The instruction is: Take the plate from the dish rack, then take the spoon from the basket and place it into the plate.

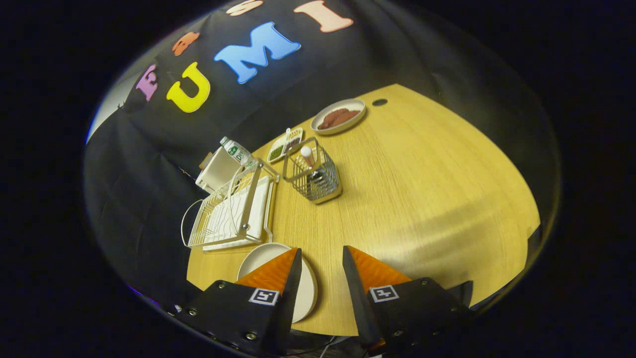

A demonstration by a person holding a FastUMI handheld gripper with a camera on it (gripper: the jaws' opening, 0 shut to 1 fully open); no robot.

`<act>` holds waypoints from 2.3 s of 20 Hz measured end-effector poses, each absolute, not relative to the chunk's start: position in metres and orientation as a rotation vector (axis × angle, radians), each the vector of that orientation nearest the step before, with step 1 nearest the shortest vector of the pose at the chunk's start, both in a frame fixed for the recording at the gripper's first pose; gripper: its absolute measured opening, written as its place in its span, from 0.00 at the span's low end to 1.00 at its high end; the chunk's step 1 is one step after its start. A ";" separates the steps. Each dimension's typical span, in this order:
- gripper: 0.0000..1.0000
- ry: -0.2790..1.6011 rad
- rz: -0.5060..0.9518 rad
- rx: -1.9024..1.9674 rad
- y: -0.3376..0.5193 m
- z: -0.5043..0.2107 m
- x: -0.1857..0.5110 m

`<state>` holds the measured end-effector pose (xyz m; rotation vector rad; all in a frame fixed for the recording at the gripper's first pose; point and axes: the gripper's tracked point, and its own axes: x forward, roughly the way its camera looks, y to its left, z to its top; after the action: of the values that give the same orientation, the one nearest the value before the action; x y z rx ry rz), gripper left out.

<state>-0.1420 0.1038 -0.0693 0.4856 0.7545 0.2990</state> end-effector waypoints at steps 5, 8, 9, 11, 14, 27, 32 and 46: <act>0.52 0.466 0.281 0.343 0.082 0.008 -0.113; 0.52 0.291 0.276 0.215 0.077 0.050 -0.096; 0.52 0.217 0.271 0.194 0.077 0.062 -0.090; 0.52 0.118 0.260 0.156 0.080 0.071 -0.084; 0.52 0.077 0.243 0.111 0.087 0.065 -0.078; 0.67 0.074 0.237 0.144 0.105 -0.011 -0.006; 0.67 0.111 0.272 0.143 0.121 -0.038 0.015; 0.11 0.167 0.344 0.057 0.154 -0.064 0.035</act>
<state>0.0351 0.1540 -0.0639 0.0566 0.1666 0.3437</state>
